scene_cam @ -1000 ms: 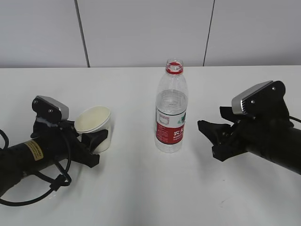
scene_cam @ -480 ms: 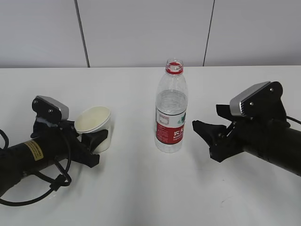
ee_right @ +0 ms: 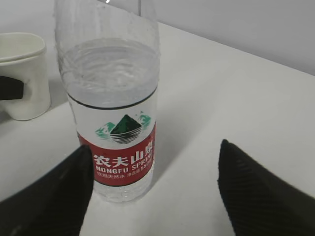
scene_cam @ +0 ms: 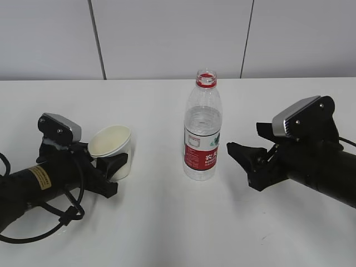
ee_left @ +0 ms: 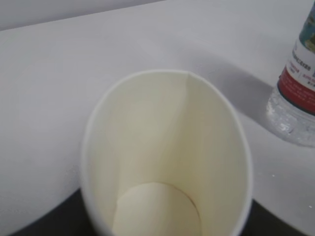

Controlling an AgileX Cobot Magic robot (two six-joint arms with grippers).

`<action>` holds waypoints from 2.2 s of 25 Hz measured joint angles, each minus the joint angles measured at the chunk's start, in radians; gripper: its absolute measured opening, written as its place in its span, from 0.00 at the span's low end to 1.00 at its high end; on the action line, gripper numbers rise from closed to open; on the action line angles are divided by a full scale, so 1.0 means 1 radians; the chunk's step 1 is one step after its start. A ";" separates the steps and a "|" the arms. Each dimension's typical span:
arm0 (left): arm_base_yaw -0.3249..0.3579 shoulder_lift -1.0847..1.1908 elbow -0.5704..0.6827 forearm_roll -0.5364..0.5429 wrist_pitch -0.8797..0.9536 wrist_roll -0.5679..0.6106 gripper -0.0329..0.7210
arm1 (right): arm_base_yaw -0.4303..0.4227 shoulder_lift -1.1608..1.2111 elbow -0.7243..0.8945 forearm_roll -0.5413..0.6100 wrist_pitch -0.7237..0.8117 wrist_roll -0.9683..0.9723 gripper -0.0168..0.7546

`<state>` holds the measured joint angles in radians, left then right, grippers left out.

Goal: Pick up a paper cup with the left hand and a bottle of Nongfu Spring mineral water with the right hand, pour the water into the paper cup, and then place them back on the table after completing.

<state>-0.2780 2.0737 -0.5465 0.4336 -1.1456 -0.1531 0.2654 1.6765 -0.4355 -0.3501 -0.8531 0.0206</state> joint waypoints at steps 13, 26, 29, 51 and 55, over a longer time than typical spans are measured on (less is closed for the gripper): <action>0.000 0.000 0.000 -0.001 0.000 0.000 0.50 | 0.000 0.000 0.000 0.000 -0.002 0.000 0.78; 0.000 0.000 0.000 -0.001 0.000 0.000 0.50 | 0.000 0.124 0.000 -0.113 -0.128 0.083 0.87; 0.000 0.000 0.000 -0.001 0.000 0.000 0.50 | 0.000 0.198 0.000 -0.101 -0.243 0.086 0.88; 0.000 0.000 0.000 -0.001 -0.001 0.000 0.50 | 0.000 0.431 -0.212 -0.127 -0.292 0.087 0.88; 0.000 0.000 0.000 -0.001 -0.001 0.000 0.50 | 0.000 0.455 -0.253 -0.140 -0.292 0.087 0.88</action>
<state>-0.2780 2.0737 -0.5465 0.4325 -1.1464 -0.1531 0.2654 2.1320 -0.6885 -0.4905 -1.1452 0.1073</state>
